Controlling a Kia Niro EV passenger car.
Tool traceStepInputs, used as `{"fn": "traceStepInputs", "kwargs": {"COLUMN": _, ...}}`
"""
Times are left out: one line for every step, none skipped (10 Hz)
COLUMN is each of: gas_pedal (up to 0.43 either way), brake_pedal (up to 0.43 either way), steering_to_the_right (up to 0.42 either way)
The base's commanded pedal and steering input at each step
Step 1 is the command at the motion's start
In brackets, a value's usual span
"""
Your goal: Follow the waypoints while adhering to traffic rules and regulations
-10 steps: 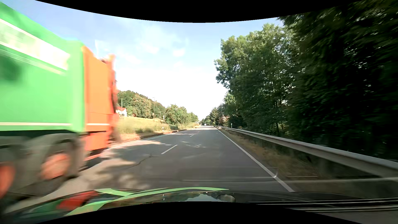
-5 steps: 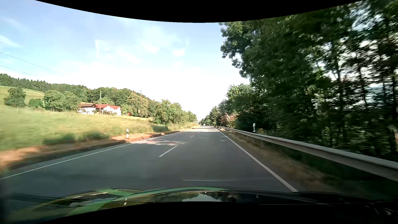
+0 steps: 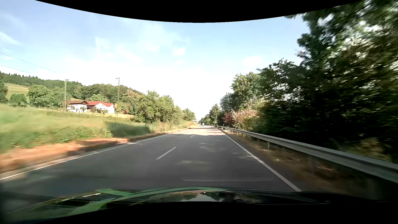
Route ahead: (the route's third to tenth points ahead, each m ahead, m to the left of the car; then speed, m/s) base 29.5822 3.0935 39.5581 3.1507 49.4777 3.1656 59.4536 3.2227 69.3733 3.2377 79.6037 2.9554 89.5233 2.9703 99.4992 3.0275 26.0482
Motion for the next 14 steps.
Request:
{"fn": "traceStepInputs", "kwargs": {"gas_pedal": 0.378, "brake_pedal": 0.000, "steering_to_the_right": 0.000}}
{"fn": "traceStepInputs", "kwargs": {"gas_pedal": 0.378, "brake_pedal": 0.000, "steering_to_the_right": -0.001}}
{"fn": "traceStepInputs", "kwargs": {"gas_pedal": 0.378, "brake_pedal": 0.000, "steering_to_the_right": -0.001}}
{"fn": "traceStepInputs", "kwargs": {"gas_pedal": 0.350, "brake_pedal": 0.000, "steering_to_the_right": -0.001}}
{"fn": "traceStepInputs", "kwargs": {"gas_pedal": 0.311, "brake_pedal": 0.000, "steering_to_the_right": -0.001}}
{"fn": "traceStepInputs", "kwargs": {"gas_pedal": 0.311, "brake_pedal": 0.000, "steering_to_the_right": -0.001}}
{"fn": "traceStepInputs", "kwargs": {"gas_pedal": 0.311, "brake_pedal": 0.000, "steering_to_the_right": -0.001}}
{"fn": "traceStepInputs", "kwargs": {"gas_pedal": 0.319, "brake_pedal": 0.000, "steering_to_the_right": -0.001}}
{"fn": "traceStepInputs", "kwargs": {"gas_pedal": 0.339, "brake_pedal": 0.000, "steering_to_the_right": -0.001}}
{"fn": "traceStepInputs", "kwargs": {"gas_pedal": 0.350, "brake_pedal": 0.000, "steering_to_the_right": -0.001}}
{"fn": "traceStepInputs", "kwargs": {"gas_pedal": 0.350, "brake_pedal": 0.000, "steering_to_the_right": -0.001}}
{"fn": "traceStepInputs", "kwargs": {"gas_pedal": 0.319, "brake_pedal": 0.000, "steering_to_the_right": -0.001}}
{"fn": "traceStepInputs", "kwargs": {"gas_pedal": 0.287, "brake_pedal": 0.000, "steering_to_the_right": -0.001}}
{"fn": "traceStepInputs", "kwargs": {"gas_pedal": 0.268, "brake_pedal": 0.000, "steering_to_the_right": -0.001}}
